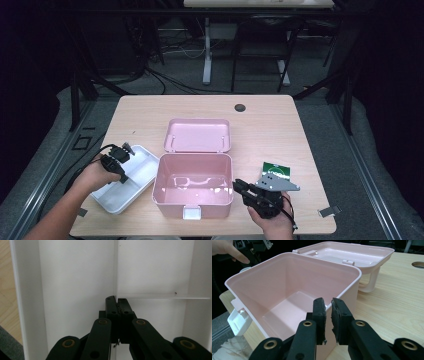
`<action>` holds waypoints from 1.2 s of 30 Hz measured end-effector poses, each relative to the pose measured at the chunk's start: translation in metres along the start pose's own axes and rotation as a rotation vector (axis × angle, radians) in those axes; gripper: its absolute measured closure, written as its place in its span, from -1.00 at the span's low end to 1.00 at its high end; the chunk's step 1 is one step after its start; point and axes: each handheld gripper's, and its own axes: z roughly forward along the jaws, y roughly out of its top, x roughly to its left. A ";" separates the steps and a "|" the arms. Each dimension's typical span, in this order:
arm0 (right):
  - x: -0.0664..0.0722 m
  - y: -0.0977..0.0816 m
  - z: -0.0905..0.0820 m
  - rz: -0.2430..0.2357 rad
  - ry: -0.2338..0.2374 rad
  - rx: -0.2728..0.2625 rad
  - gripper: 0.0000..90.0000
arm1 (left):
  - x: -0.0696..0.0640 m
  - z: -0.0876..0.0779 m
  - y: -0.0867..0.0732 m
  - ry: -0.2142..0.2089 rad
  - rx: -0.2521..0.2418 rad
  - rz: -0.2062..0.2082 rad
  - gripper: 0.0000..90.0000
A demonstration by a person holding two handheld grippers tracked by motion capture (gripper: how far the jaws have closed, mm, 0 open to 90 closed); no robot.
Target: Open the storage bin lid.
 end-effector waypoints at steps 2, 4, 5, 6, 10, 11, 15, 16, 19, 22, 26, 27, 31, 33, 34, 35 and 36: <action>0.000 0.000 0.000 -0.002 0.001 0.001 0.80 | 0.000 0.004 0.000 -0.006 -0.001 -0.003 0.98; -0.002 0.001 0.001 -0.006 0.008 0.009 0.75 | 0.001 0.011 -0.001 -0.012 -0.004 -0.008 0.98; -0.002 0.001 0.001 -0.006 0.008 0.009 0.75 | 0.001 0.011 -0.001 -0.012 -0.004 -0.008 0.98; -0.002 0.001 0.000 -0.006 0.003 0.023 0.74 | 0.002 0.013 -0.001 -0.007 -0.001 -0.005 0.98; -0.002 0.004 0.000 -0.007 0.014 0.015 0.70 | 0.003 0.015 -0.004 0.003 -0.008 -0.012 0.94; -0.002 0.004 0.000 -0.007 0.014 0.015 0.70 | 0.003 0.015 -0.004 0.003 -0.008 -0.012 0.90; -0.003 0.008 0.000 -0.007 0.012 0.028 0.66 | 0.003 0.011 -0.009 -0.027 -0.032 -0.029 0.62; -0.003 0.009 0.000 -0.011 0.008 0.036 0.65 | 0.002 0.009 -0.011 -0.028 -0.042 -0.029 0.57; -0.003 0.011 0.001 -0.011 0.005 0.047 0.62 | -0.002 0.005 -0.016 -0.037 -0.059 -0.027 0.43; -0.002 0.014 0.000 -0.022 -0.007 0.065 0.56 | -0.007 0.000 -0.021 -0.047 -0.099 -0.021 0.30; -0.002 0.023 -0.003 -0.053 -0.009 0.103 0.41 | -0.008 -0.009 -0.028 -0.060 -0.153 -0.011 0.18; -0.002 0.026 -0.003 -0.058 -0.014 0.108 0.37 | -0.008 -0.009 -0.028 -0.060 -0.153 -0.011 0.18; -0.005 0.035 -0.004 -0.090 -0.011 0.196 0.18 | -0.008 -0.017 -0.033 -0.051 -0.183 -0.006 0.09; -0.005 0.037 -0.003 -0.103 -0.020 0.229 0.16 | -0.008 -0.019 -0.036 -0.057 -0.181 0.000 0.08; -0.006 0.037 -0.002 -0.117 -0.020 0.252 0.15 | -0.008 -0.020 -0.038 -0.057 -0.185 0.001 0.08; -0.007 0.038 -0.001 -0.127 -0.026 0.272 0.14 | -0.009 -0.021 -0.039 -0.053 -0.187 0.001 0.08; -0.009 0.038 0.000 -0.133 -0.038 0.294 0.14 | -0.008 -0.022 -0.040 -0.052 -0.184 0.008 0.08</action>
